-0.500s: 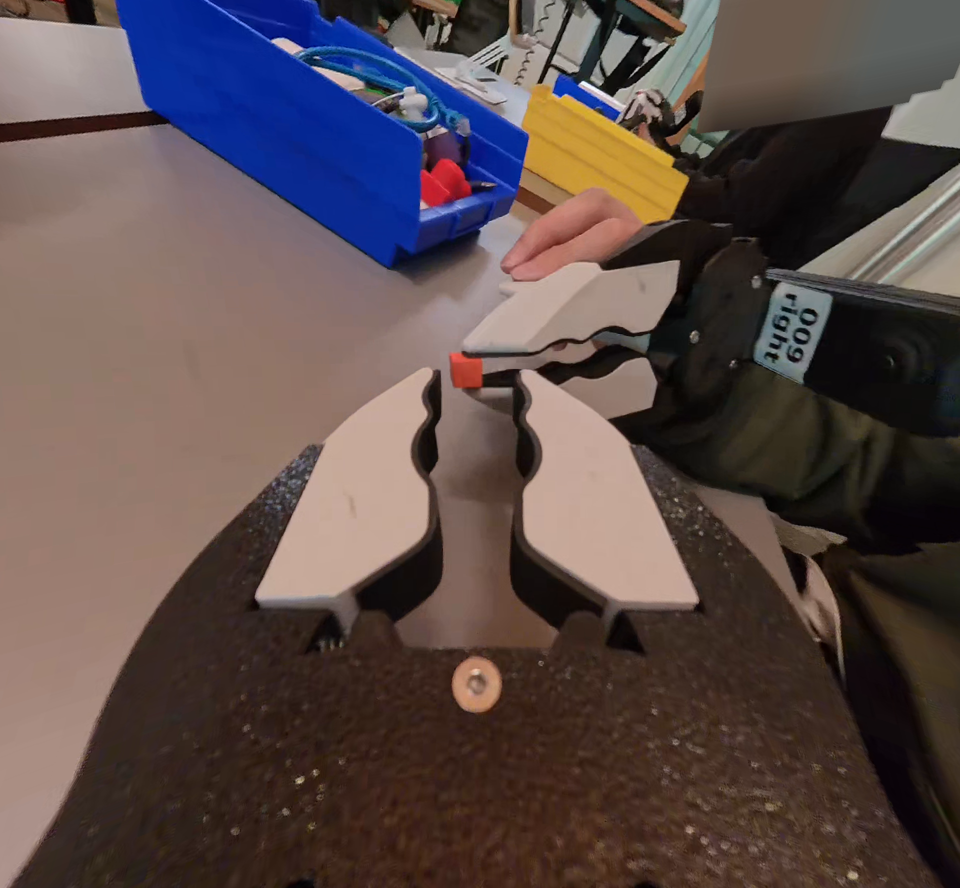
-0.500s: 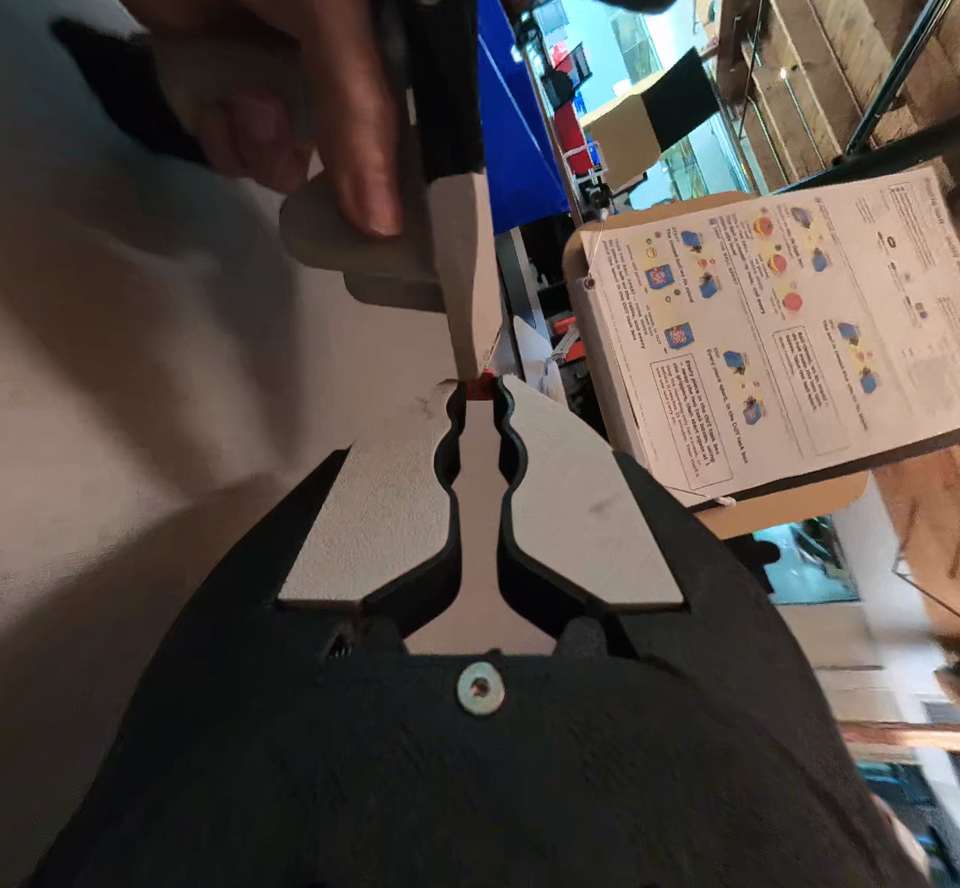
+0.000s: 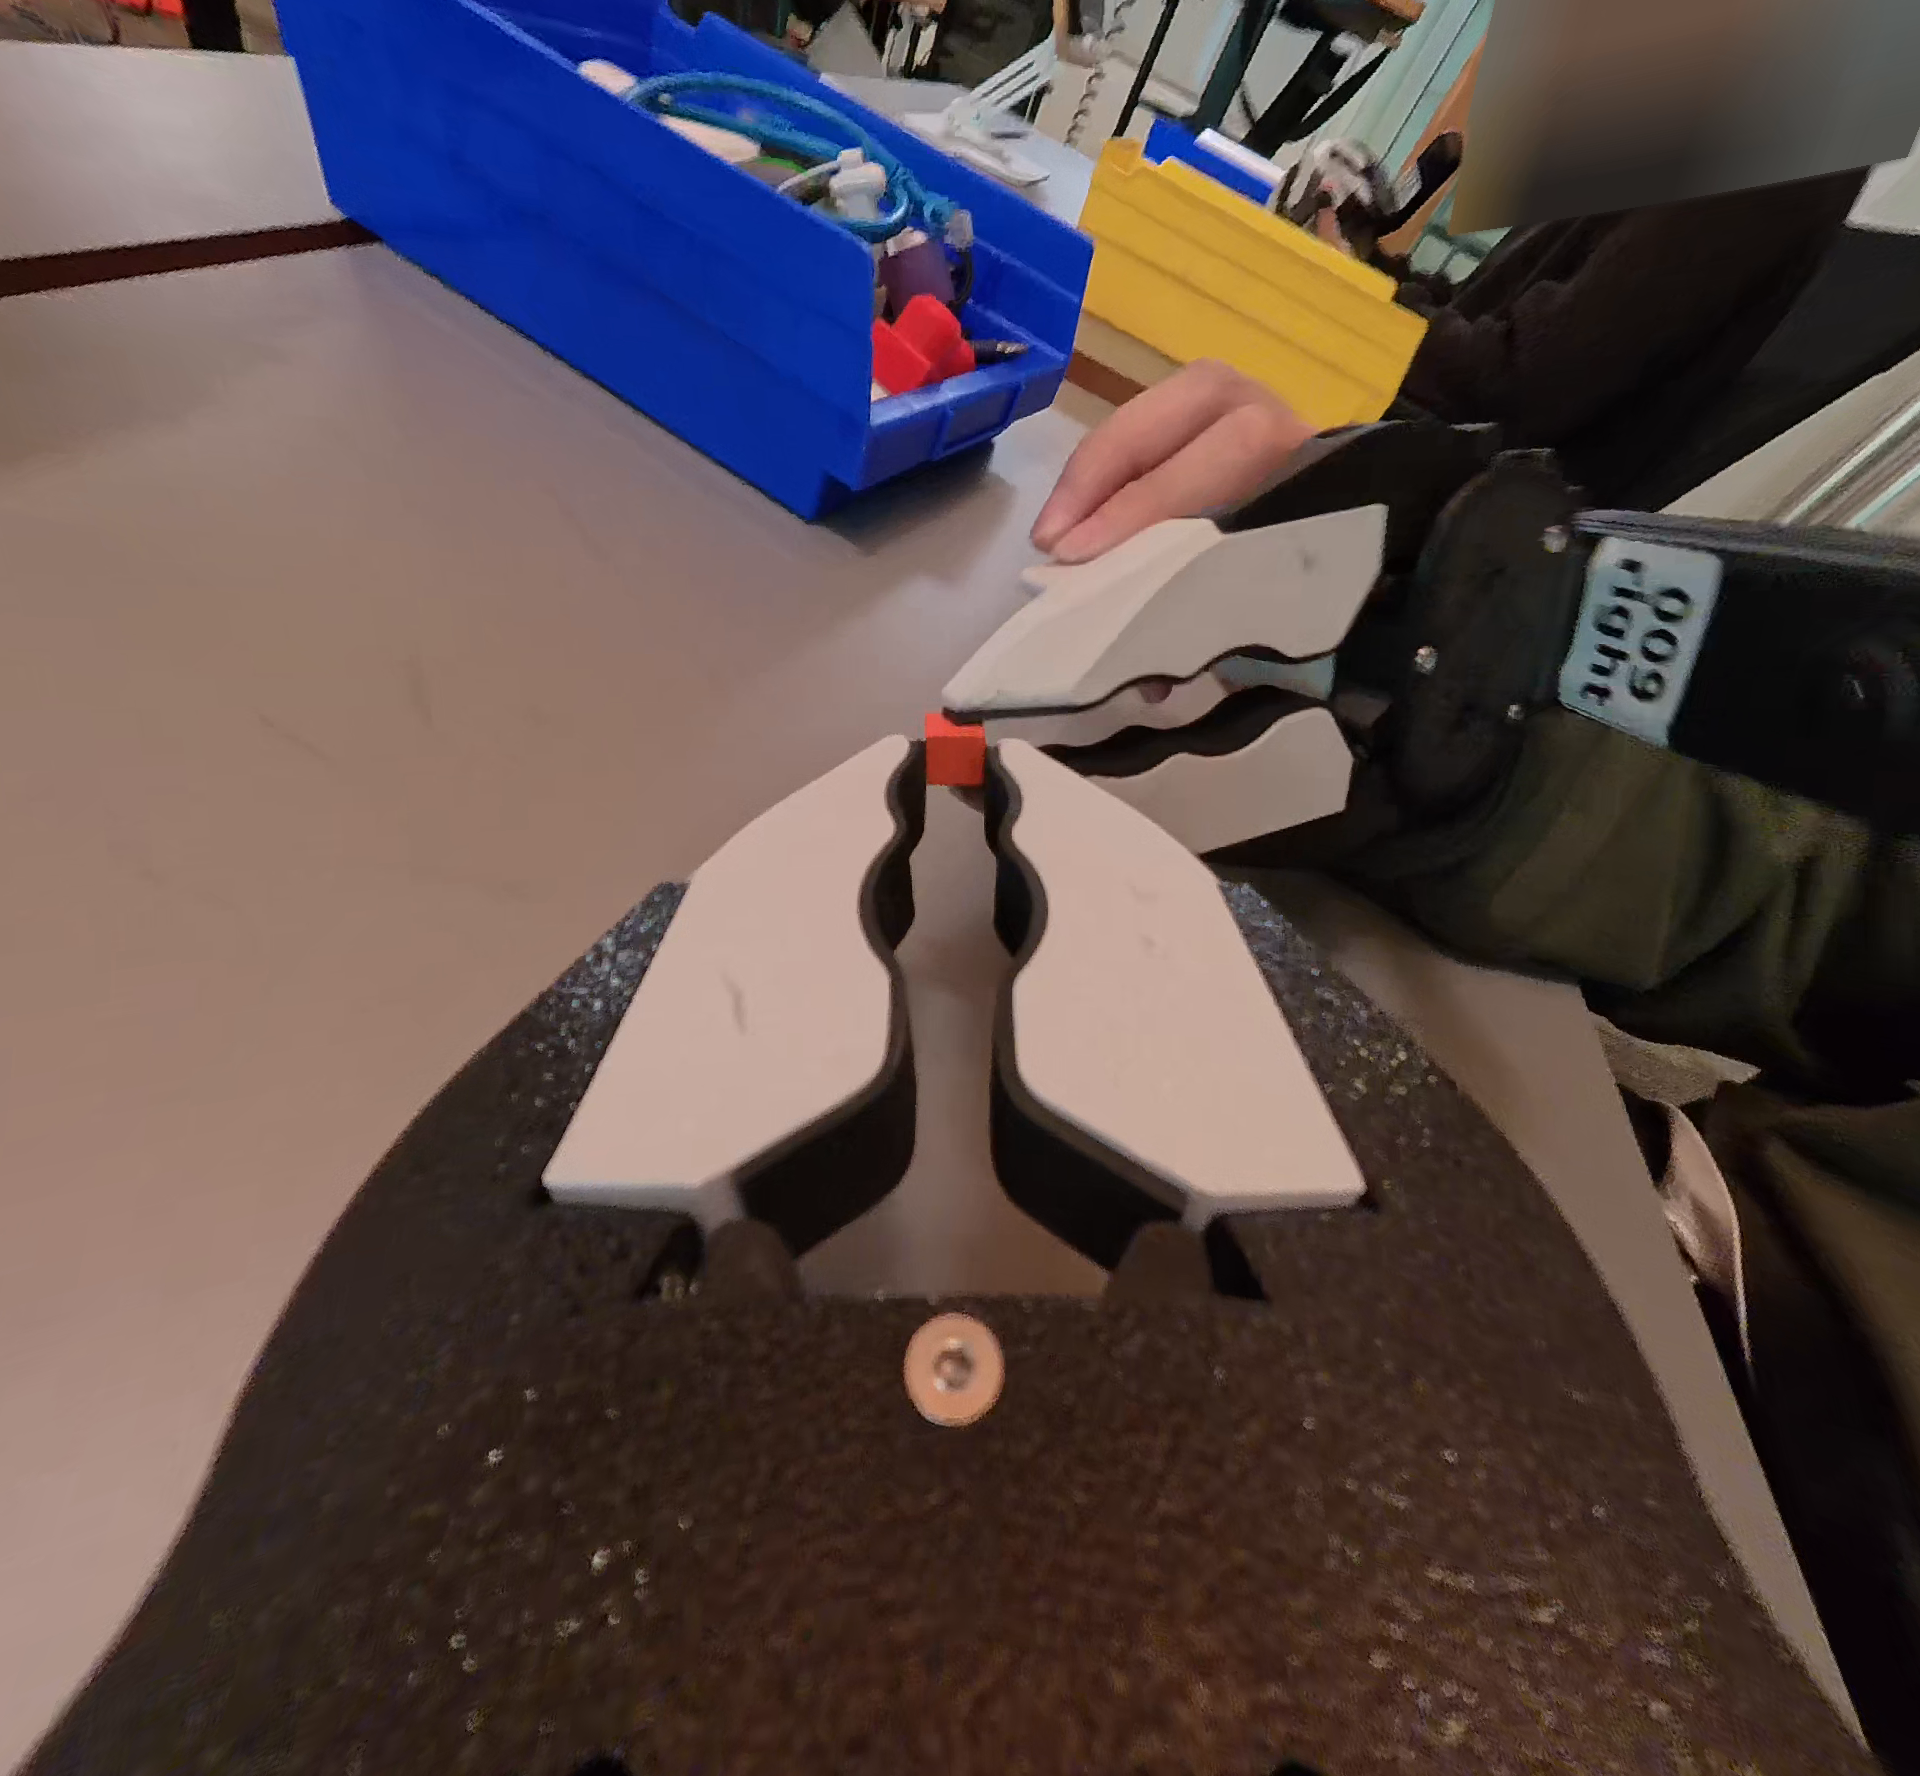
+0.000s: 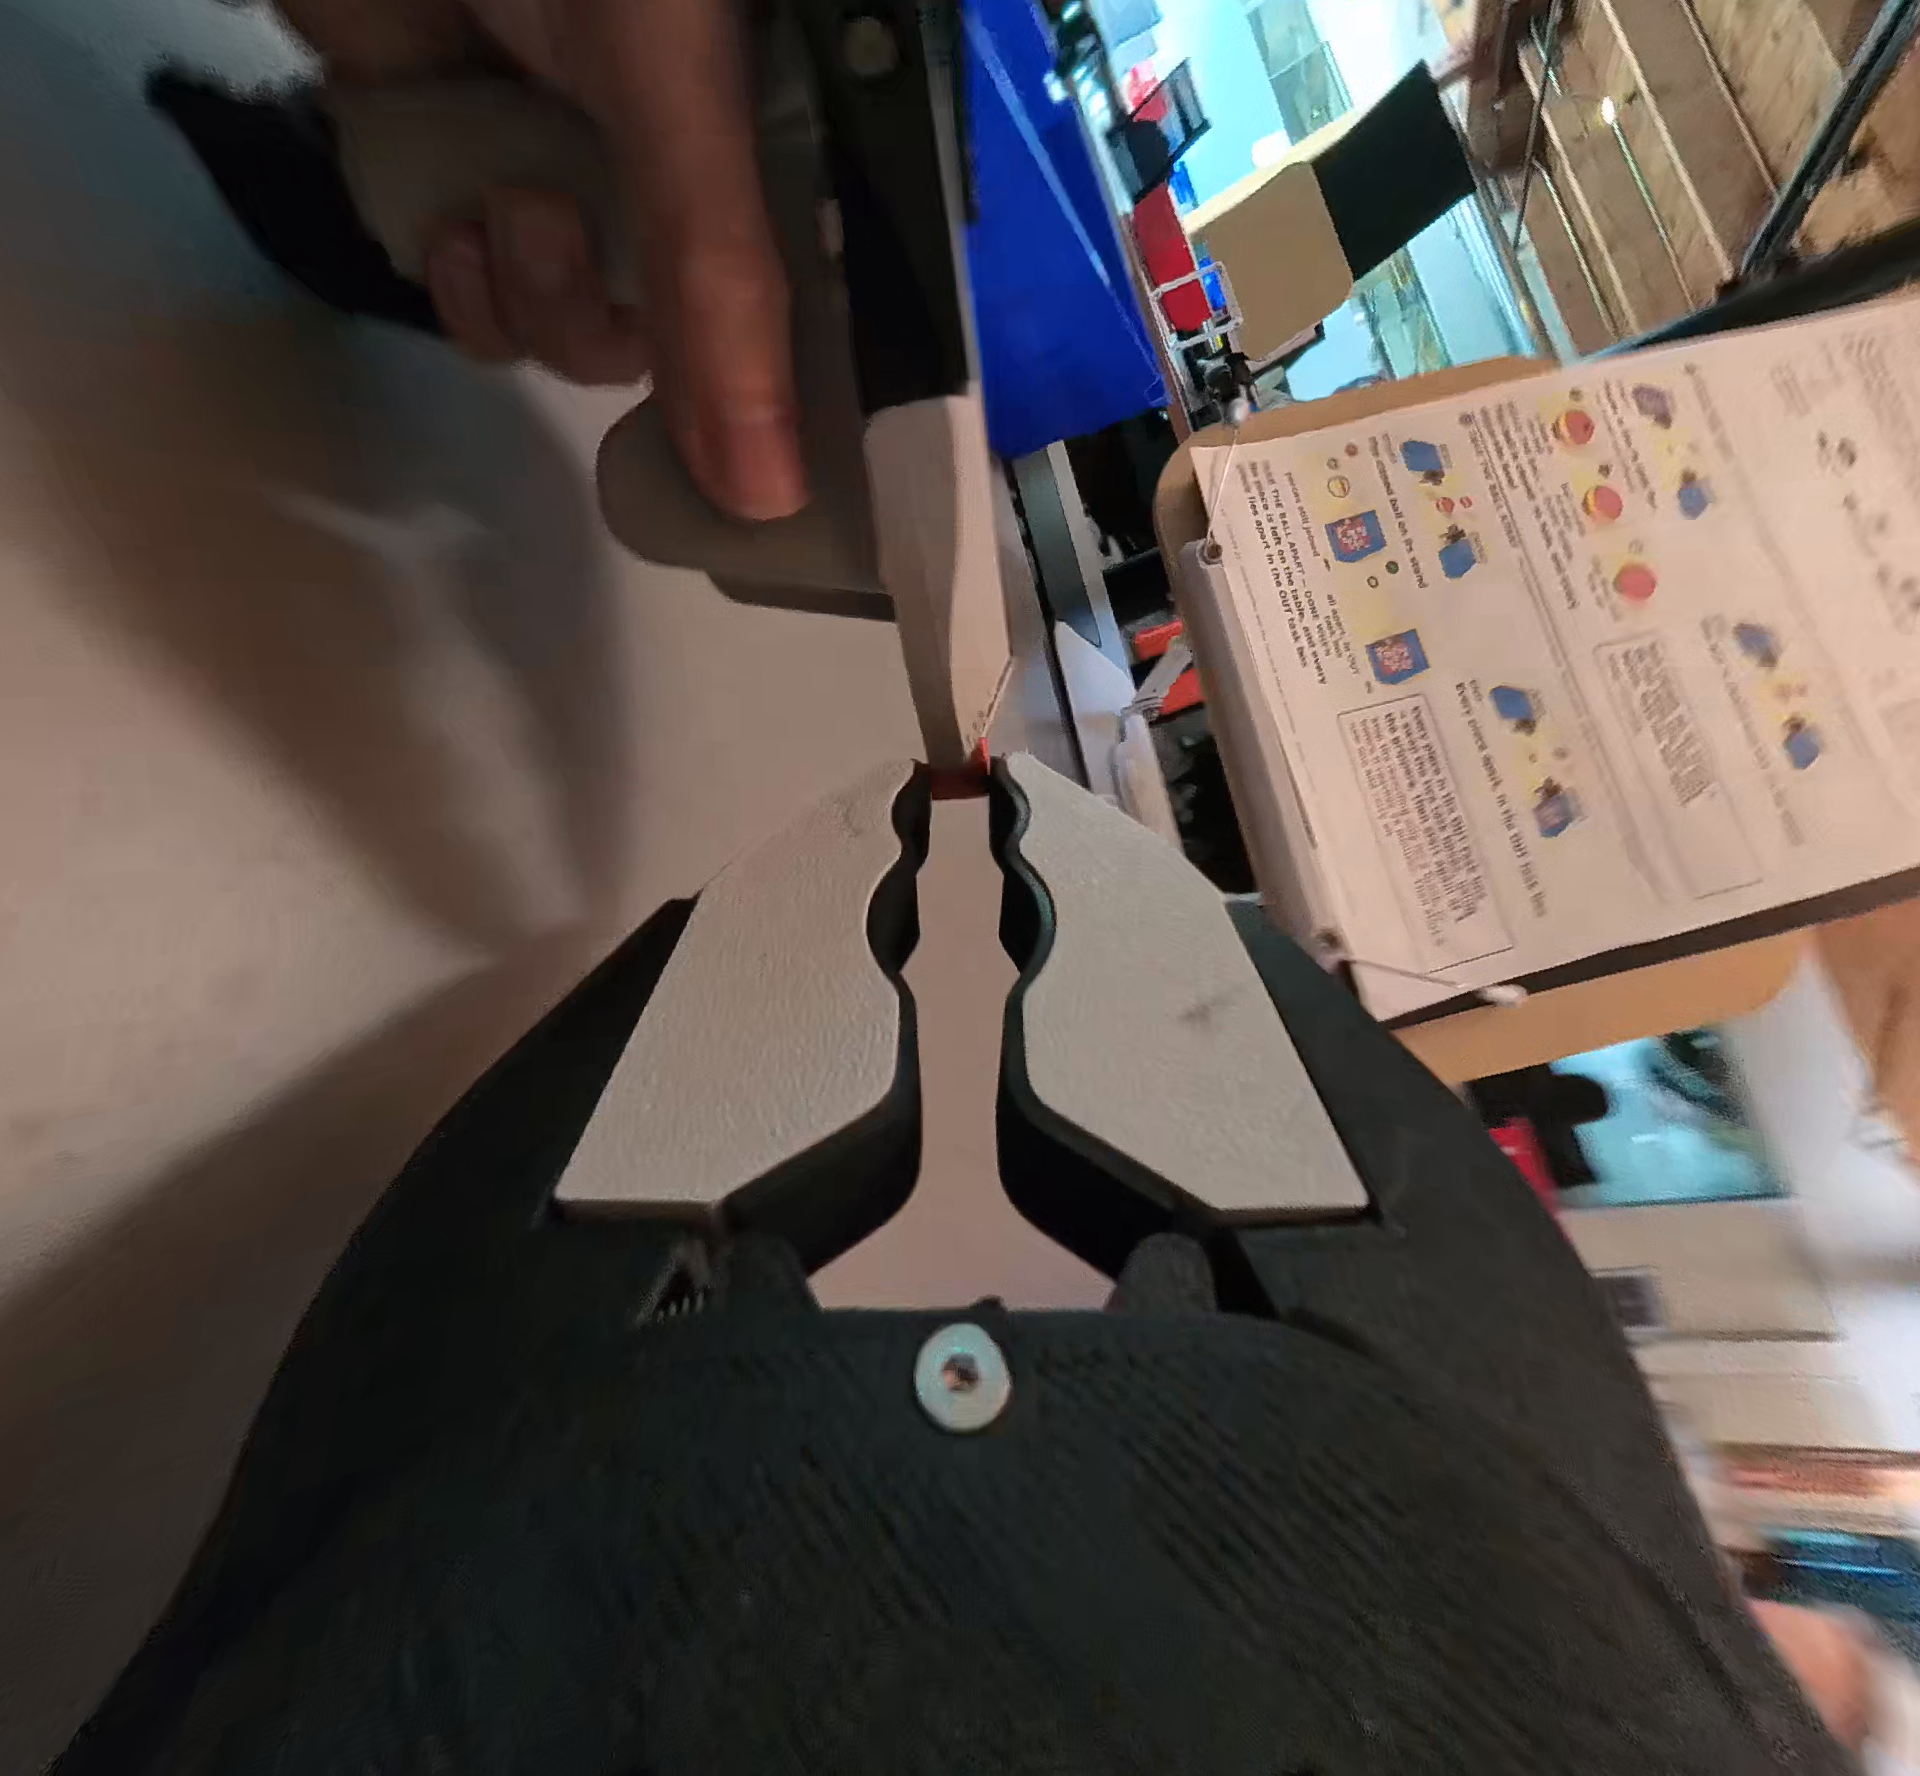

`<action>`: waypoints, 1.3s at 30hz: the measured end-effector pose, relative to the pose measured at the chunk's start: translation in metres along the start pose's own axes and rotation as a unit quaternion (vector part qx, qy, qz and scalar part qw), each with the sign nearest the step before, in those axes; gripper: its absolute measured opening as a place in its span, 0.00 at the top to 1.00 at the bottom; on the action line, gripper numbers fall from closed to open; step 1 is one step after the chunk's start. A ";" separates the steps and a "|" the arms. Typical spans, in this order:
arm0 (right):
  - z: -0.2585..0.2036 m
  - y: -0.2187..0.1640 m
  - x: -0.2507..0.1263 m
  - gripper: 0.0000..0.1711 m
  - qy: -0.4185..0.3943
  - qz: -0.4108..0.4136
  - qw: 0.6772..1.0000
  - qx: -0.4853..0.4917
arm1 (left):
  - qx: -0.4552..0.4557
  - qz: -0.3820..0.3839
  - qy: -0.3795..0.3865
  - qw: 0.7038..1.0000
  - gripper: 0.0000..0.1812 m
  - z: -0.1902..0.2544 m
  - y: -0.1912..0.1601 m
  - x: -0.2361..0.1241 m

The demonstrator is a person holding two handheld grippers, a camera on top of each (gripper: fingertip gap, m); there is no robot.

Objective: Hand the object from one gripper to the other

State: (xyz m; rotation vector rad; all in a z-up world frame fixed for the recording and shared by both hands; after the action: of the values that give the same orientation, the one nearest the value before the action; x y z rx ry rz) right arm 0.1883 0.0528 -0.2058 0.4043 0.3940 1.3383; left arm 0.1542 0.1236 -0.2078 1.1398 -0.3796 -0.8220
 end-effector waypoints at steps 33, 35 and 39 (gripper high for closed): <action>0.024 0.009 -0.003 0.94 0.205 0.110 0.770 0.593 | 0.091 0.060 -0.105 0.988 0.95 0.021 0.014 -0.014; 0.029 0.003 -0.001 0.94 0.178 0.105 0.746 0.633 | 0.136 0.075 -0.049 0.987 0.92 0.018 0.018 -0.013; 0.036 -0.014 0.003 0.94 0.130 0.109 0.674 0.719 | 0.276 0.050 0.097 0.955 0.84 0.019 0.023 -0.005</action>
State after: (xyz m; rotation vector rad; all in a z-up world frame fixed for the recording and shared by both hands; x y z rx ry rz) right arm 0.2191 0.0512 -0.1817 1.6152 1.7109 1.0413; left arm 0.1476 0.1195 -0.1786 1.6916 -0.5145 -0.5160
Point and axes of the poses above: each gripper's, where its closed fingertips meet, x out along the fingers, y out of its top, z = x × y across the jaws, the point moved 5 cm from there along -x, back along the fingers, and after that the axes turned 12 degrees about -y, right-handed, at the moved point
